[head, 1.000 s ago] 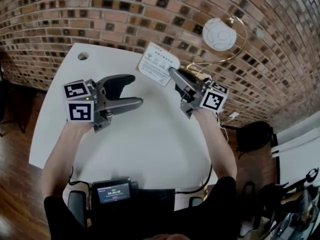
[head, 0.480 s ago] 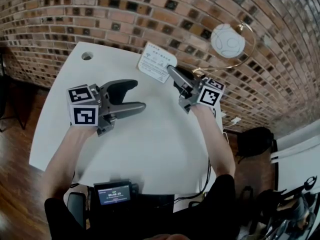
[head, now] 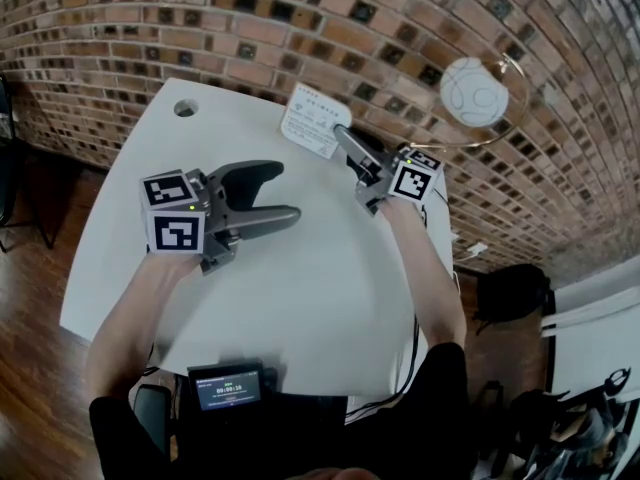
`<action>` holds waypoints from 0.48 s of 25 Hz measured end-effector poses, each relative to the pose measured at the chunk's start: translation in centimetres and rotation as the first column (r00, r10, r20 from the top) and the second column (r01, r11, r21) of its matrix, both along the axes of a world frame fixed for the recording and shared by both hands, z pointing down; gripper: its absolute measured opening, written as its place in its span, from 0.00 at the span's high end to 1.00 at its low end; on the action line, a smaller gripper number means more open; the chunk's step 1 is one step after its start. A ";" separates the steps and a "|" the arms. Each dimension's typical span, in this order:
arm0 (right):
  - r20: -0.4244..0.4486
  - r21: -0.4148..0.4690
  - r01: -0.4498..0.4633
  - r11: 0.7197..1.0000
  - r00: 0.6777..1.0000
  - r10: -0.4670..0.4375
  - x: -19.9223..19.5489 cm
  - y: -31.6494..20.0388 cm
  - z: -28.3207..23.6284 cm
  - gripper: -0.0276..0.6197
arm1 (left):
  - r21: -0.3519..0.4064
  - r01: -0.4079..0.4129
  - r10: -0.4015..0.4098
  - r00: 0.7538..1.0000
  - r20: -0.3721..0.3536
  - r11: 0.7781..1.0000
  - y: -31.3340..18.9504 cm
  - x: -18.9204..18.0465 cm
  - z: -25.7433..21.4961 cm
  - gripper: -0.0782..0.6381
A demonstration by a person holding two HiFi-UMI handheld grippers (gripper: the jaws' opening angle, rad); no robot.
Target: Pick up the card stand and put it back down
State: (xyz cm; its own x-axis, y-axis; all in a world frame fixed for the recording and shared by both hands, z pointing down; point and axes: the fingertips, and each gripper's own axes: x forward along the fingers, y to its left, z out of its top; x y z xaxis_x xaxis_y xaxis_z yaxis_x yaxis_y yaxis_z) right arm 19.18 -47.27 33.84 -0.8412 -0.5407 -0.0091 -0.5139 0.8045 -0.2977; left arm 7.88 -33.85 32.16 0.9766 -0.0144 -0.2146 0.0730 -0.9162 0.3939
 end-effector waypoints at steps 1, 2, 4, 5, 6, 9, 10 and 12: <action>-0.001 0.004 0.003 1.000 1.000 -0.003 -0.1 -0.2 0.0 0.92 | -0.002 0.002 -0.002 1.000 0.000 1.000 -0.1 -0.1 0.1 0.35; -0.007 0.012 0.005 1.000 1.000 -0.005 -0.3 -0.2 -0.1 0.92 | -0.004 0.005 -0.005 1.000 -0.001 1.000 -0.2 -0.1 0.2 0.35; -0.020 0.031 0.015 0.999 1.000 -0.014 -0.7 -0.1 -0.4 0.92 | -0.012 0.009 -0.009 1.000 -0.005 1.000 -0.4 -0.2 0.2 0.35; -0.021 0.035 0.021 0.999 1.000 -0.020 -0.9 0.0 -0.4 0.92 | -0.017 0.011 -0.011 1.000 -0.008 1.000 -0.5 -0.2 0.2 0.35; -0.023 0.038 0.026 0.999 0.999 -0.025 -1.0 0.0 -0.5 0.92 | -0.025 0.014 -0.014 1.000 -0.009 1.000 -0.6 -0.2 0.2 0.35; -0.007 0.027 0.036 0.999 0.999 -0.035 -1.0 -0.4 -0.1 0.92 | -0.058 0.019 -0.020 1.000 -0.013 0.998 -0.8 0.0 0.5 0.35; -0.005 0.025 0.036 0.999 0.999 -0.036 -1.0 -0.5 0.0 0.92 | -0.069 0.020 -0.021 1.000 -0.013 0.997 -0.9 0.0 0.6 0.35; -0.005 0.025 0.036 0.999 0.999 -0.036 -1.1 -0.8 0.2 0.92 | -0.071 0.027 -0.028 1.000 -0.008 0.997 -1.0 -0.1 0.8 0.35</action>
State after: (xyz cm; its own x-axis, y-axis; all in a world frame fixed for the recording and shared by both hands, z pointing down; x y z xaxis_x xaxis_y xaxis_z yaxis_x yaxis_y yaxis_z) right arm 18.12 -48.07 34.01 -0.8601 -0.5098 -0.0179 -0.4860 0.8296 -0.2749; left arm 7.81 -34.89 32.96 0.9737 -0.0566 -0.2209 0.0522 -0.8878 0.4573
